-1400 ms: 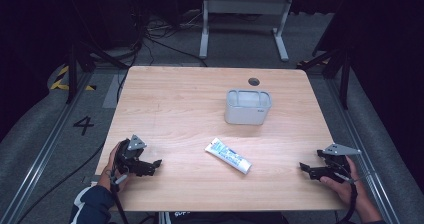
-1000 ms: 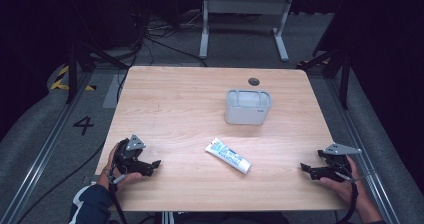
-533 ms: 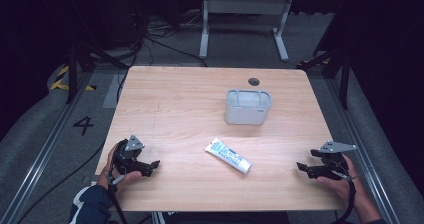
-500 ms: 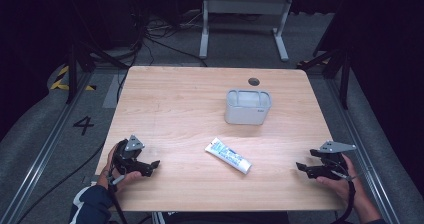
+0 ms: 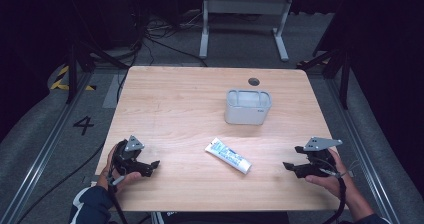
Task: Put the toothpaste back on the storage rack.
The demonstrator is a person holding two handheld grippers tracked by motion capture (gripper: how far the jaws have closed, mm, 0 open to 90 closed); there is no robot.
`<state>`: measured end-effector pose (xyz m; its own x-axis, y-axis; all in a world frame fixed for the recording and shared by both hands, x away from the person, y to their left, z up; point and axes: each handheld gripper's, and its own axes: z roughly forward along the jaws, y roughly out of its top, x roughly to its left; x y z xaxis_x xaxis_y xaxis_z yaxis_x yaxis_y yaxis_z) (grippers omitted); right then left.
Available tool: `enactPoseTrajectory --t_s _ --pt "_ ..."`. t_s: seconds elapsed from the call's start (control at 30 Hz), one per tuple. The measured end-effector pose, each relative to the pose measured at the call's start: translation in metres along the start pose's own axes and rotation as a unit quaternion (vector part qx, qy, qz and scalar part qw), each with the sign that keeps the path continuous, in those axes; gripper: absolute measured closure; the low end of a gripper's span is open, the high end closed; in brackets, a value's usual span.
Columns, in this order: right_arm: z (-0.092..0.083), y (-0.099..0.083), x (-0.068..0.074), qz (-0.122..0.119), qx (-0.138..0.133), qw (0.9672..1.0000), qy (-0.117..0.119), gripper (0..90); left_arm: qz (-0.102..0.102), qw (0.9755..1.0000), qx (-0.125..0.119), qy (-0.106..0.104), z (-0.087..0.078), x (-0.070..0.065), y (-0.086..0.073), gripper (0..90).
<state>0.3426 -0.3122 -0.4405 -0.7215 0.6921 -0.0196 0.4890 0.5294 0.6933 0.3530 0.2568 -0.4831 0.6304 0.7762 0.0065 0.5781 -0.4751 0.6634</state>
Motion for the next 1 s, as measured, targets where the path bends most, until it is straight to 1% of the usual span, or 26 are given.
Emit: enactPoseTrajectory --t_s 0.07,0.17,0.2,0.27,0.3,0.37,0.43,0.57,0.67,0.9,1.0 --pt "0.002 0.004 0.003 -0.003 0.000 1.0000 0.007 23.8 -0.001 1.0000 0.000 0.000 0.000 0.000 0.000 0.6" --pt "0.004 0.011 0.007 -0.017 -0.001 0.9998 0.011 23.9 -0.002 1.0000 0.000 0.000 0.000 0.000 0.000 0.5" --pt "0.006 0.016 0.011 -0.025 0.001 0.9996 0.012 23.9 0.000 1.0000 0.000 0.000 0.000 0.000 0.000 0.5" --pt "0.007 0.019 0.012 -0.029 0.001 0.9995 0.012 23.9 -0.001 1.0000 0.000 0.000 0.000 0.000 0.000 0.6" --pt "0.008 0.022 0.014 -0.029 0.000 0.9994 0.015 24.0 -0.001 1.0000 0.000 0.000 0.000 0.000 0.000 0.6" --pt "0.010 0.028 0.017 -0.038 -0.002 0.9991 0.020 24.0 -0.002 1.0000 0.000 0.000 0.000 0.000 0.000 0.5" --pt "0.013 0.035 0.022 -0.051 -0.002 0.9984 0.025 24.4 -0.002 1.0000 0.000 0.000 0.000 0.000 0.000 0.6" --pt "0.020 0.046 0.030 -0.059 -0.001 0.9974 0.042 24.6 -0.002 1.0000 0.000 0.000 0.000 0.000 0.000 0.5" --pt "0.026 0.053 0.036 -0.073 0.003 0.9961 0.049 24.6 0.000 1.0000 0.000 0.000 0.000 0.000 0.000 0.6" --pt "0.036 0.066 0.051 -0.089 0.008 0.9939 0.064 25.0 -0.001 1.0000 0.000 0.000 0.000 0.000 0.000 0.6" --pt "0.039 0.071 0.055 -0.090 0.005 0.9936 0.068 25.0 -0.001 1.0000 0.000 0.000 0.000 0.000 0.000 0.5"
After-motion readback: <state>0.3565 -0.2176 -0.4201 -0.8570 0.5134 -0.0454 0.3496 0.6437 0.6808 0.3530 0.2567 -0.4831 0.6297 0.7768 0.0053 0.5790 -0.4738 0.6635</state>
